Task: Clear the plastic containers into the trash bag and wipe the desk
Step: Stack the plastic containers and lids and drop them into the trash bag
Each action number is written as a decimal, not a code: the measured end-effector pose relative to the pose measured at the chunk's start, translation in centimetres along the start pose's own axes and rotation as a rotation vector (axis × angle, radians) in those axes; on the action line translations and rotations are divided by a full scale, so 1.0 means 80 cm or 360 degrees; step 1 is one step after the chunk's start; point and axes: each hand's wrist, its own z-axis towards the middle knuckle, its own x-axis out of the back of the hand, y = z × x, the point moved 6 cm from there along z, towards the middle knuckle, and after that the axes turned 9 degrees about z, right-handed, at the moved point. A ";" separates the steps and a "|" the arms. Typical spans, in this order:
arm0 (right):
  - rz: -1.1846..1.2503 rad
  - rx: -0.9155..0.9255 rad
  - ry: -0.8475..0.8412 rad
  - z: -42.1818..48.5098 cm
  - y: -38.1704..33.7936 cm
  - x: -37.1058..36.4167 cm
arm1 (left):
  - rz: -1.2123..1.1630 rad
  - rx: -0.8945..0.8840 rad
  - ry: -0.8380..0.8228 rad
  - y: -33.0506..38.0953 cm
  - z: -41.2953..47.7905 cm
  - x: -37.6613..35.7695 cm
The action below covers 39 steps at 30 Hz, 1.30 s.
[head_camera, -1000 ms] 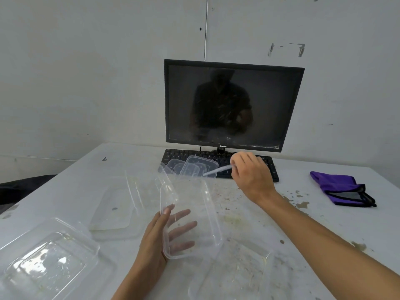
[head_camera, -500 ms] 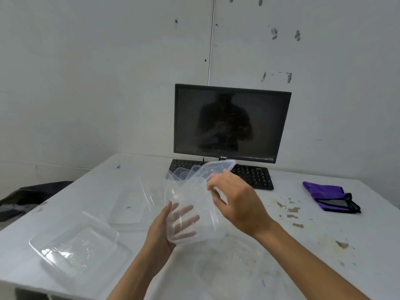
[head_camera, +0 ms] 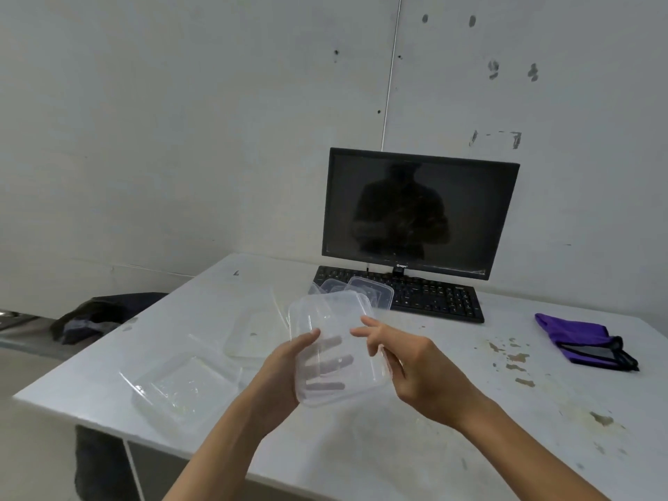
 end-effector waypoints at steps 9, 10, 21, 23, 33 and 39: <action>0.1265 -0.0986 0.0410 -0.004 0.030 -0.016 | 0.0363 -0.0188 0.0145 0.011 -0.008 0.000; 0.1267 -0.1017 0.0414 -0.004 0.029 -0.020 | 0.0395 -0.0196 0.0163 0.011 -0.008 -0.003; 0.1246 -0.1111 0.0649 -0.012 0.026 -0.050 | 0.0479 -0.0366 0.0286 0.009 -0.010 -0.026; 0.1251 -0.1103 0.0670 -0.013 0.025 -0.049 | 0.0473 -0.0390 0.0334 0.008 -0.013 -0.025; 0.1198 -0.1035 0.0669 -0.005 0.010 -0.039 | 0.0407 -0.0479 0.0326 0.016 -0.024 -0.021; 0.1270 -0.0977 0.0639 -0.005 -0.001 -0.029 | 0.0342 -0.0429 0.0313 0.021 -0.028 -0.024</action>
